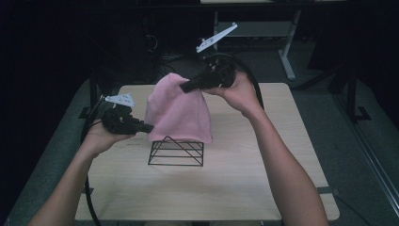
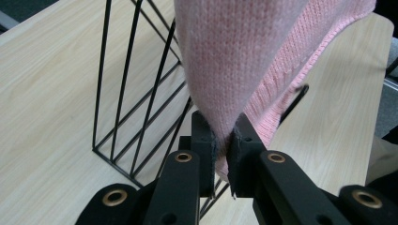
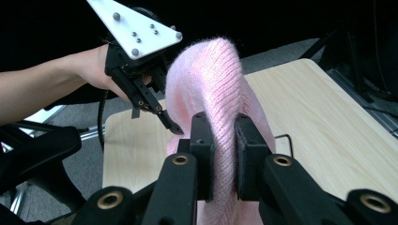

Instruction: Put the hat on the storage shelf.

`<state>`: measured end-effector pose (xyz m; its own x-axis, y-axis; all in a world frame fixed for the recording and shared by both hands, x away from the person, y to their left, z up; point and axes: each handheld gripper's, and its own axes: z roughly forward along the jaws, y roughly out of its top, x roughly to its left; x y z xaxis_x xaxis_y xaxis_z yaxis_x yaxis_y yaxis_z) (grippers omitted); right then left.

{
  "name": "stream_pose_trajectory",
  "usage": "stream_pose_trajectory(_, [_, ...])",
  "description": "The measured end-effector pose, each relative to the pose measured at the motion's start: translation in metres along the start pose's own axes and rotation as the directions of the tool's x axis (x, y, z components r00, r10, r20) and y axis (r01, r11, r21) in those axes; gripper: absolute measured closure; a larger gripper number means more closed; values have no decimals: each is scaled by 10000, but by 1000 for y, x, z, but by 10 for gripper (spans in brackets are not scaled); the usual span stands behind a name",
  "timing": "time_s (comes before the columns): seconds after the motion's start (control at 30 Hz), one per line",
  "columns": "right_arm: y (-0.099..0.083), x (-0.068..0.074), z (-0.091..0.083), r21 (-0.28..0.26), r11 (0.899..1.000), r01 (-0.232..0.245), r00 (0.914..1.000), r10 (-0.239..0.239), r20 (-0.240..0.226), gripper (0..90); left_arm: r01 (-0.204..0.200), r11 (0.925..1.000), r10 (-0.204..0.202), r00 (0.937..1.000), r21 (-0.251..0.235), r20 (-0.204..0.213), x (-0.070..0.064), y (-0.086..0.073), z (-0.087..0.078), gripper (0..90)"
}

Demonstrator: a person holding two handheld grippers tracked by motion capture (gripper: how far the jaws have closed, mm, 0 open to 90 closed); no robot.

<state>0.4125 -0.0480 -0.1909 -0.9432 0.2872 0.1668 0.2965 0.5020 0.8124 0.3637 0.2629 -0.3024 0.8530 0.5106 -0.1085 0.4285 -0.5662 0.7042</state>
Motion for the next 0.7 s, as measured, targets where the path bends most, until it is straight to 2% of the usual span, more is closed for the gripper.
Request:
stream_pose_trajectory(0.13, [0, 5, 8, 21, 9998, 193, 9997, -193, -144, 798, 36, 10000, -36, 10000, 6, -68, -1, -8, -1, 828])
stream_pose_trajectory(0.33, [-4, 10, 18, 37, 9998, 209, 9989, -207, -412, 796, 105, 9999, -103, 9998, 109, -179, -1, -19, -1, 828])
stream_pose_trajectory(0.5, [-11, 10, 27, 134, 9994, 315, 9980, -307, -558, 794, 103, 9995, -94, 9995, 288, -295, -1, -26, 3, 827])
stream_pose_trajectory(0.57, [-14, 10, 30, 115, 9998, 157, 9976, -149, -683, 792, 103, 9994, -91, 9994, 344, -331, -1, -29, 5, 827])
stream_pose_trajectory(0.7, [-22, 8, 37, 119, 9997, 206, 9956, -194, -911, 786, 105, 9984, -83, 9992, 559, -391, -1, -36, 11, 827])
